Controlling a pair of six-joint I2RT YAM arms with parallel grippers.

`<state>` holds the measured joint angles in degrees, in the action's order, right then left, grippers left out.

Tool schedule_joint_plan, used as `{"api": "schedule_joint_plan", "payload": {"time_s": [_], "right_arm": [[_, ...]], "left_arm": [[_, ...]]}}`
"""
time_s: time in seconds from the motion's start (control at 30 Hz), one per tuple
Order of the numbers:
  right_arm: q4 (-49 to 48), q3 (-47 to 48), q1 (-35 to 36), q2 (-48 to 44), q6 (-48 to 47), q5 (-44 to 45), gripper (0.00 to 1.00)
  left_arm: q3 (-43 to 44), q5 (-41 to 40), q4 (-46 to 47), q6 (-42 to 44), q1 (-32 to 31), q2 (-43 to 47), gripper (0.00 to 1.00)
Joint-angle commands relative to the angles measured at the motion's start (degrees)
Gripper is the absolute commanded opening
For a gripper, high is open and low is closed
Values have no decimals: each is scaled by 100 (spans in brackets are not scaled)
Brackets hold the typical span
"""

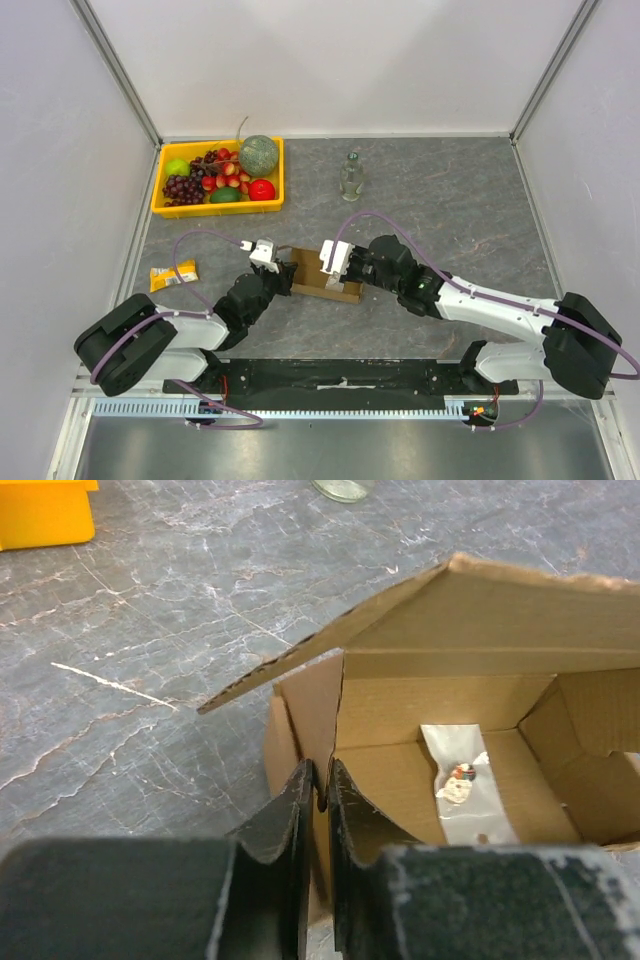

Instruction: Fold the paper box

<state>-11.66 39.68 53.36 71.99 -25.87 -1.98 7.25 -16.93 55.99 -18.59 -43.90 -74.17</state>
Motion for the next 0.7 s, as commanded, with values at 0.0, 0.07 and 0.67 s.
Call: {"api": "schedule_joint_plan", "payload": {"time_s": [0.0,0.07,0.67], "right_arm": [[-302,-153,-1,-220,134,-153,8],[-310,-215,7,-246,152,-189,8],[-258,-496,236,-431,223,-84,6]], "left_arm": [[-179,172,-26,-136,-40,201,17],[-215,190,-96,-189,-40,280,19],[-575,550,-1484,-760,-40,2264,79]]}}
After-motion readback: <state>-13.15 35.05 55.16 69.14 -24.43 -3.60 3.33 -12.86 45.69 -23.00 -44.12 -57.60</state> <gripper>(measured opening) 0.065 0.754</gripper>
